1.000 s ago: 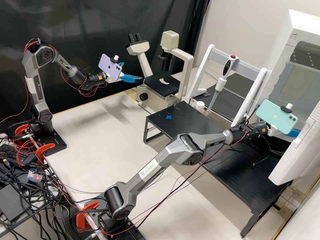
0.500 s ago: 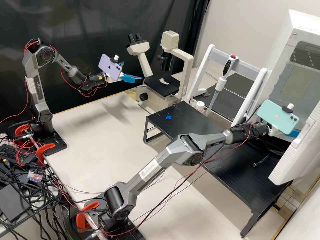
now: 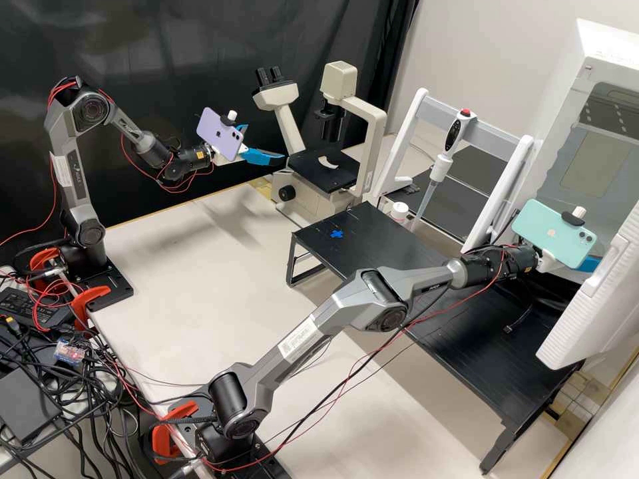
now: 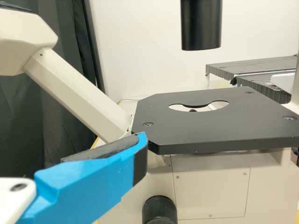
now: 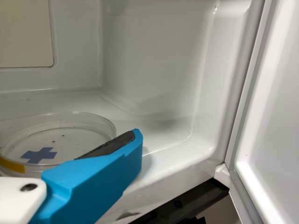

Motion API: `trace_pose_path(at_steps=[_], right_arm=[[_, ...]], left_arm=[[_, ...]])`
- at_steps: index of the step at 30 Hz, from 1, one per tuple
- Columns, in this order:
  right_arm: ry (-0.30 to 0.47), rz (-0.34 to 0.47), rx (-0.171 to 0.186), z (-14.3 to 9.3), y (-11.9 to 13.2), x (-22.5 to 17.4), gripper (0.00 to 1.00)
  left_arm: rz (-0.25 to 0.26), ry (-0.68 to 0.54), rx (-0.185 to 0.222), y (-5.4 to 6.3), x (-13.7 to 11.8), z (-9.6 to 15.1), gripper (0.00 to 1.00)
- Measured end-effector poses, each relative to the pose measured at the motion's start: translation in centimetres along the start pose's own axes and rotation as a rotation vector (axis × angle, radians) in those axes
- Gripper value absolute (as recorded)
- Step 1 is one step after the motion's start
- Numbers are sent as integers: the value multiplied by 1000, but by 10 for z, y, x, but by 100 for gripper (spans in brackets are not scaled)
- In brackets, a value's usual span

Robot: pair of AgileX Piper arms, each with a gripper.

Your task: Move the petri dish to the microscope

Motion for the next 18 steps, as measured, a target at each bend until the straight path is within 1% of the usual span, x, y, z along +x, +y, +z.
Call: trace_pose_path(at_steps=[8,14,18], right_arm=[[-3,4,0,3,3,0,0],[-2,2,12,3,2,0,0],[-13,-12,7,8,-2,1,0]], left_arm=[[0,0,0,0,0,0,100],[0,0,0,0,0,0,100],[0,0,0,0,0,0,100]])
